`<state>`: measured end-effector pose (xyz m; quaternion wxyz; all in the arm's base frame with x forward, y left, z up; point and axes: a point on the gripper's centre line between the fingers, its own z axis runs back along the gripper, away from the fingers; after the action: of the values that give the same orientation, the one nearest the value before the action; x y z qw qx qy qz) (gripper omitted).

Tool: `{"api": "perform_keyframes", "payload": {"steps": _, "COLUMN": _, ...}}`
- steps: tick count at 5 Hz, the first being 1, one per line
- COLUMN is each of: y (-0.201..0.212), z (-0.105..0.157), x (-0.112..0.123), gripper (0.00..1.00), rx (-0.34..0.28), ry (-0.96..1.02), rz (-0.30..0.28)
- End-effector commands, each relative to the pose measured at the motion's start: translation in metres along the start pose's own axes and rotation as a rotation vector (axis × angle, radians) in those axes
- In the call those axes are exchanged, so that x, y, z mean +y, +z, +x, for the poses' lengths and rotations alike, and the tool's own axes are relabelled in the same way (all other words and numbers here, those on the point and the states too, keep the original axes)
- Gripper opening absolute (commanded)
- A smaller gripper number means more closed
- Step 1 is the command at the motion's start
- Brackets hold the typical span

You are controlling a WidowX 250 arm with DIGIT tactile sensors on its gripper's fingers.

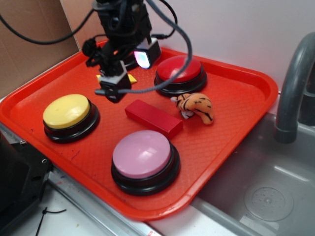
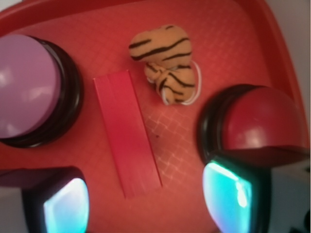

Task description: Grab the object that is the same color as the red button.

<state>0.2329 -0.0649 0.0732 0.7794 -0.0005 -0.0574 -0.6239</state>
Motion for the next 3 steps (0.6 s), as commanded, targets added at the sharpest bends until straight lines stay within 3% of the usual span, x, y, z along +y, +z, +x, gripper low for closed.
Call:
{"api": "perform_keyframes", "payload": {"steps": 1, "y": -0.018, "z": 0.008, "x": -0.005, "gripper": 1.00, "rx": -0.019, "ry": -0.078, "rz": -0.018}}
{"api": "perform_keyframes", "payload": {"steps": 3, "y": -0.032, "z": 0.013, "x": -0.020, "gripper": 1.00, "rx": 0.014, "ry": -0.129, "rz": -0.038}}
